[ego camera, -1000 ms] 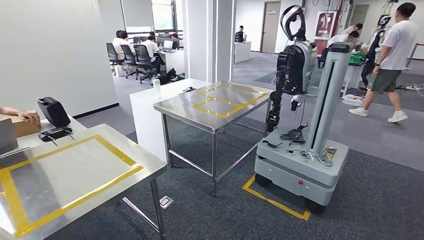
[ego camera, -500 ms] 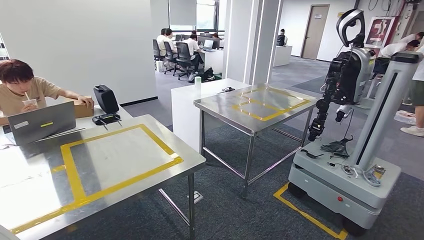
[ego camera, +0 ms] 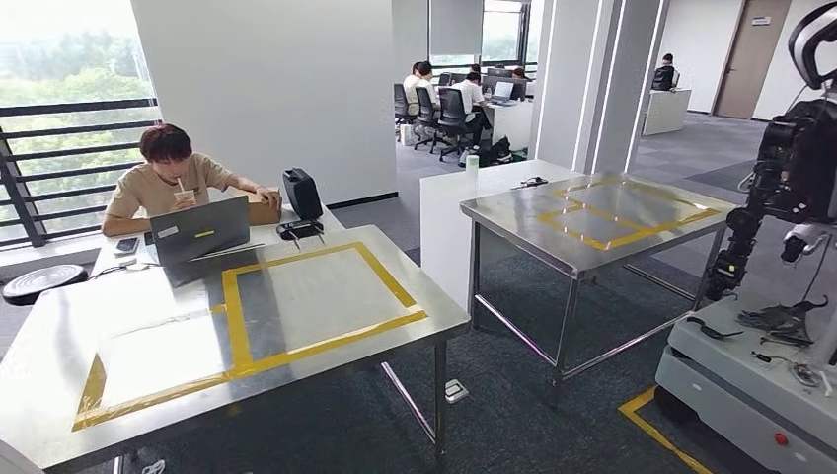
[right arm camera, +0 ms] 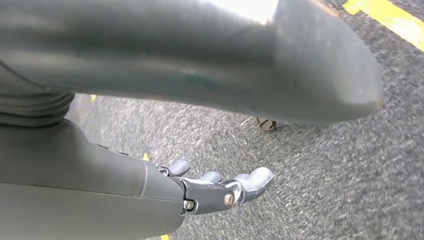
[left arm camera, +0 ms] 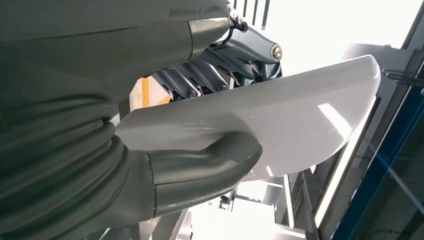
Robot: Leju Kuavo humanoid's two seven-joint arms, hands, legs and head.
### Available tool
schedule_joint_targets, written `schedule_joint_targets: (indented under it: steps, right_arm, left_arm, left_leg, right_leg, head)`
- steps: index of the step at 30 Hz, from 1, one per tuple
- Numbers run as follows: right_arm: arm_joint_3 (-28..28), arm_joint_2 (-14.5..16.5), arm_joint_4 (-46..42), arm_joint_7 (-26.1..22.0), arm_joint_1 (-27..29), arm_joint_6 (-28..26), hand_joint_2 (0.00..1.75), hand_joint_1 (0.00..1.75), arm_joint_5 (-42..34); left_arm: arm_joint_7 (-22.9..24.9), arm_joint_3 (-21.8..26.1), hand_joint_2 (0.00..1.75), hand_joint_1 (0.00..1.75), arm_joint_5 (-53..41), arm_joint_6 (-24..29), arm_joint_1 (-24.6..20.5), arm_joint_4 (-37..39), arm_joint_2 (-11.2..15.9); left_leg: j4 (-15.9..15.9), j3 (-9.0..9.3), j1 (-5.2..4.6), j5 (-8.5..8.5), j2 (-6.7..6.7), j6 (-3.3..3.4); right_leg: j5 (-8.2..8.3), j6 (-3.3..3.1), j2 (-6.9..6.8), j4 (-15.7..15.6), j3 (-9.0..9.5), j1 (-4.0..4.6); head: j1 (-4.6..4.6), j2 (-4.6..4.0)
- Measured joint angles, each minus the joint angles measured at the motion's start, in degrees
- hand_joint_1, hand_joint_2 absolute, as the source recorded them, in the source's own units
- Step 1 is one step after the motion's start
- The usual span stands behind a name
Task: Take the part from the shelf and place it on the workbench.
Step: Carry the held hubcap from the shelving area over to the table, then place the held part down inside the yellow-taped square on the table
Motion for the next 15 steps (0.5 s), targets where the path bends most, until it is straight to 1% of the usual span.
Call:
schedule_joint_targets:
  steps: [1, 2, 3, 4, 5, 6, 8, 9, 10, 11, 12, 13, 14, 15]
  right_arm:
    - [0.0, 0.0, 0.0, 0.0, 0.0, 0.0, 0.0, 0.0, 0.0]
    - [-0.1, 0.0, 0.0, 0.0, -0.1, 0.0, 0.0, 0.0, 0.0]
    - [-0.1, 0.0, 0.0, -0.1, -0.1, 0.0, 0.0, 0.0, 0.0]
    - [-0.1, 0.0, 0.0, -0.1, -0.2, 0.0, 0.0, 0.0, 0.0]
    - [-0.1, 0.0, 0.0, -0.2, -0.2, 0.0, 0.0, 0.0, 0.0]
    - [-0.1, 0.0, 0.0, -0.2, -0.3, 0.0, 0.0, 0.0, 0.0]
    - [-0.1, 0.0, 0.0, -0.2, -0.3, 0.0, 0.0, 0.0, 0.0]
    - [-0.1, 0.0, 0.0, -0.2, -0.4, 0.0, 0.0, 0.0, 0.0]
    - [-0.1, 0.0, 0.0, -0.2, -0.4, 0.0, 0.0, 0.0, 0.0]
    - [-0.2, 0.0, 0.0, -0.2, -0.4, 0.0, 0.0, 0.0, 0.0]
    - [-0.2, 0.0, 0.0, -0.2, -0.3, 0.0, 0.0, 0.0, 0.0]
    - [-0.2, 0.0, 0.0, -0.2, -0.2, 0.0, 0.0, 0.0, 0.0]
    - [-0.2, 0.0, 0.0, -0.2, -0.1, 0.0, 0.0, 0.0, 0.0]
    - [-0.2, 0.0, 0.0, -0.2, 0.0, 0.0, 0.0, 0.0, 0.0]
  left_arm:
    - [0.0, 0.0, 1.75, 1.75, 0.0, 0.0, 0.0, 0.1, 0.0]
    - [0.0, 0.0, 1.75, 1.75, 0.0, 0.0, 0.0, 0.1, 0.0]
    - [0.0, 0.0, 1.75, 1.75, 0.0, 0.0, 0.0, 0.1, 0.0]
    - [0.0, 0.0, 1.75, 1.75, -0.1, 0.0, 0.0, 0.1, 0.0]
    - [0.0, 0.0, 1.75, 1.75, -0.2, 0.0, -0.1, 0.1, 0.0]
    - [0.0, 0.0, 1.75, 1.75, -0.3, 0.0, -0.1, 0.1, 0.0]
    - [0.0, -0.1, 1.75, 1.75, -0.5, 0.0, 0.0, 0.1, 0.0]
    - [0.0, -0.1, 1.75, 1.75, -0.6, 0.0, 0.1, 0.0, 0.0]
    - [0.0, -0.1, 1.75, 1.75, -0.6, 0.0, 0.1, 0.0, 0.0]
    - [-0.1, -0.1, 1.75, 1.75, -0.7, 0.0, 0.1, 0.0, 0.0]
    - [-0.1, -0.1, 1.75, 1.75, -0.7, 0.0, 0.1, 0.0, 0.0]
    - [-0.1, -0.2, 1.75, 1.75, -0.7, 0.0, 0.1, 0.0, 0.0]
    - [-0.1, -0.3, 1.75, 1.75, -0.7, 0.0, 0.1, 0.0, -0.1]
    - [0.0, -0.4, 1.75, 1.75, -0.7, 0.0, 0.2, 0.0, -0.1]
  left_leg:
    - [-0.7, 0.92, 0.06, 0.59, 0.31, -0.16]
    - [-3.8, 3.05, 0.1, 2.0, 0.91, -0.25]
    - [-7.8, 5.51, 0.07, 3.13, 2.14, -0.23]
    - [-11.4, 7.71, -0.01, 4.06, 3.38, 0.06]
    - [-13.6, 9.06, -0.13, 4.43, 4.24, 0.5]
    - [-14.4, 9.47, -0.26, 4.38, 4.61, 0.99]
    - [-14.3, 9.14, -0.41, 4.67, 3.44, 1.89]
    - [-14.4, 8.99, -0.35, 4.86, 2.85, 2.22]
    - [-14.5, 8.84, -0.24, 5.08, 2.25, 2.57]
    - [-14.6, 8.78, -0.09, 5.31, 1.68, 2.91]
    - [-14.6, 8.53, 0.0, 5.49, 1.11, 3.13]
    - [-14.6, 8.29, 0.01, 5.67, 0.41, 3.28]
    - [-14.6, 8.07, 0.01, 5.82, -0.36, 3.31]
    - [-14.6, 7.9, 0.03, 5.97, -1.11, 3.25]
  right_leg:
    - [-0.04, 0.06, -0.96, 0.2, -0.22, -0.03]
    - [-0.13, 0.19, -1.78, 0.5, -0.37, -0.06]
    - [-0.27, 0.41, -2.51, 0.8, -0.47, -0.07]
    - [-0.5, 0.74, -3.18, 1.2, -0.57, 0.05]
    - [-0.67, 1.1, -3.69, 1.5, -0.59, 0.15]
    - [-0.79, 1.44, -4.17, 1.7, -0.54, 0.25]
    - [-0.85, 2.06, -5.11, 1.7, -0.33, 0.22]
    - [-1.14, 2.44, -4.67, 1.9, -0.28, 0.1]
    - [-1.97, 2.83, -3.41, 2.9, -0.59, -0.04]
    - [-3.46, 3.18, -1.64, 4.9, -1.41, -0.18]
    - [-5.4, 3.41, 0.25, 8.0, -2.72, -0.31]
    - [-7.41, 3.5, 1.39, 11.8, -4.43, -0.37]
    - [-8.75, 3.52, 1.84, 15.2, -5.93, -0.43]
    - [-9.03, 3.5, 1.99, 17.0, -6.74, -0.47]
  head:
    - [0.0, 0.0]
    - [0.0, 0.0]
    - [0.0, 0.0]
    - [0.0, 0.0]
    - [0.02, 0.0]
    - [0.03, 0.0]
    - [0.04, 0.0]
    - [0.04, 0.0]
    - [0.03, 0.0]
    - [0.04, 0.0]
    - [0.05, 0.0]
    - [0.05, 0.0]
    - [0.06, 0.0]
    - [0.05, 0.0]
